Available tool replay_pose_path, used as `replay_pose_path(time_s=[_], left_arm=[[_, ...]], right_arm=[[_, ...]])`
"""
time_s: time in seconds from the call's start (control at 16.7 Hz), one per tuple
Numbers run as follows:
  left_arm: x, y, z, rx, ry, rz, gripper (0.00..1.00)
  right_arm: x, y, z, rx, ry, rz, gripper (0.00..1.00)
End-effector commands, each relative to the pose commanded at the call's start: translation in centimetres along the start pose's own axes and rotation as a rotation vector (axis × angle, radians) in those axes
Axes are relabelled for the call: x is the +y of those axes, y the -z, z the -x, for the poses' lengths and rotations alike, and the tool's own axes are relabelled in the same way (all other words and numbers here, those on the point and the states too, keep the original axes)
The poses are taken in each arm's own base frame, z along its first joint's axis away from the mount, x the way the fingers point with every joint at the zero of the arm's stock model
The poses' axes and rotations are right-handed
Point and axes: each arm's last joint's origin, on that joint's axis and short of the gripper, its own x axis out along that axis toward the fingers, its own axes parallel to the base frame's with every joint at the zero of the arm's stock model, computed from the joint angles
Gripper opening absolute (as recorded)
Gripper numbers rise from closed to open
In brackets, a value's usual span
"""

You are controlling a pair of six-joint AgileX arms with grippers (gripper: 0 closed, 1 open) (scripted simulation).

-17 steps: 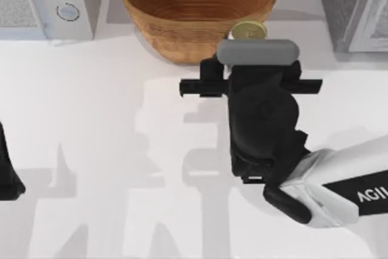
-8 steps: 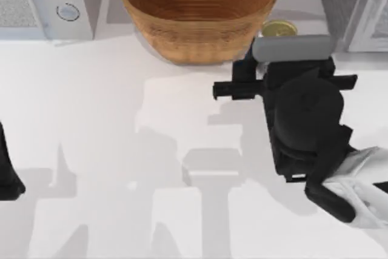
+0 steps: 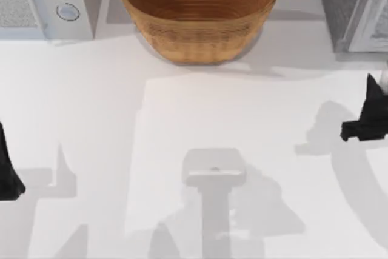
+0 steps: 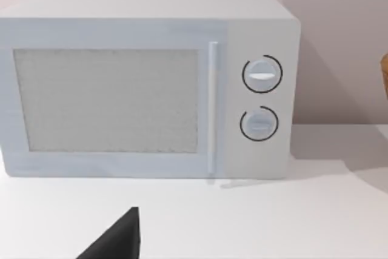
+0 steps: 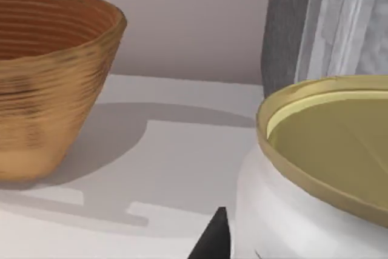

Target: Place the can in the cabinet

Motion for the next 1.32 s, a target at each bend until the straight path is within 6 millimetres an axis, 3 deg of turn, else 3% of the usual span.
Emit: replay_pose_path(time_s=[0.24, 0.54, 1.2, 1.32], left_arm=[[0.0, 0.0, 0.0, 0.0, 0.0, 0.0, 1.0], [0.0, 0.0, 0.0, 0.0, 0.0, 0.0, 1.0], [0.0, 0.0, 0.0, 0.0, 0.0, 0.0, 1.0], [0.0, 0.0, 0.0, 0.0, 0.0, 0.0, 1.0]], right_arm=[[-4.1, 2.2, 4.1, -0.022, 0.002, -0.037, 0.0], [-6.4, 4.1, 6.9, -0.107, 0.034, -0.054, 0.0], [-7.2, 4.2, 8.0, -0.174, 0.066, -0.046, 0.0], [-7.2, 3.4, 8.2, -0.182, 0.064, -0.049, 0.0]])
